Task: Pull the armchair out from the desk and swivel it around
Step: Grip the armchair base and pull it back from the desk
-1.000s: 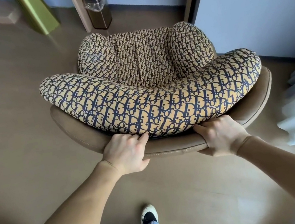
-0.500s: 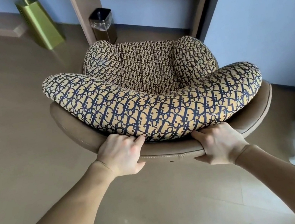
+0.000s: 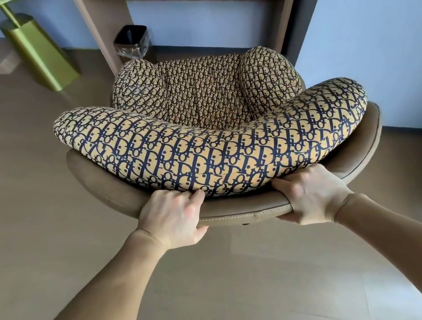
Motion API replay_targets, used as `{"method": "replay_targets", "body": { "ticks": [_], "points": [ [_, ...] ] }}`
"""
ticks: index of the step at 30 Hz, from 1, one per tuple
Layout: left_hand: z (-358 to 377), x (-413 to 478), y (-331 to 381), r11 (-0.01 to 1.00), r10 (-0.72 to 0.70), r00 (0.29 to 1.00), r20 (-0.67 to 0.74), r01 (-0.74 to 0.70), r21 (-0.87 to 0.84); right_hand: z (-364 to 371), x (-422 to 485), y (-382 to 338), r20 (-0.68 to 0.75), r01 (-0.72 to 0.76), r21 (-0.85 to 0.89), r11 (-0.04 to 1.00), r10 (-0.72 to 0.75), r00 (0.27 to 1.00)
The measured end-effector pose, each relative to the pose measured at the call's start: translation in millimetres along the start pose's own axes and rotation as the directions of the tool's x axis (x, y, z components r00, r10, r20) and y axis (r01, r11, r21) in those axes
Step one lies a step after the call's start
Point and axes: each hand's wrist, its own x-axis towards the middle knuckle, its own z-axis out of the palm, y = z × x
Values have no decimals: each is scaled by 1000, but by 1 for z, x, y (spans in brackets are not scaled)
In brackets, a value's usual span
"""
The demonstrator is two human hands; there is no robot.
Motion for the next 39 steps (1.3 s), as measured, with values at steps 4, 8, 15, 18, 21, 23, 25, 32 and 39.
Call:
{"method": "replay_targets", "body": {
  "ticks": [4,8,15,18,21,23,25,32,39],
  "points": [
    [6,33,-25,1000,3,1000,-2,-3,20,-2,35,20,15,-12,-17,1000,13,1000],
    [10,60,-47,999,17,999,-44,-15,33,-4,65,37,4,-12,-34,999,13,1000],
    [20,100,-80,998,15,997,-72,-11,61,-5,110,61,-24,-35,-50,998,34,999],
    [25,115,-94,997,19,996,-86,-13,70,-5,127,69,-51,-36,-62,997,33,998],
    [30,126,-106,996,13,995,-100,-5,86,-6,141,73,-62,-40,-75,996,35,997],
    [33,133,-114,996,7,995,-95,2,94,-6,148,75,-70,-41,-75,996,36,997],
    [36,137,-119,994,3,994,-106,9,106,-7,154,78,-75,-41,-75,996,35,997],
    [40,148,-130,994,7,993,-119,7,111,-11,167,80,-67,-57,-77,995,52,996],
    [41,148,-133,994,22,994,-104,-11,111,-12,168,75,-52,-76,-69,995,72,996]
  ]
}}
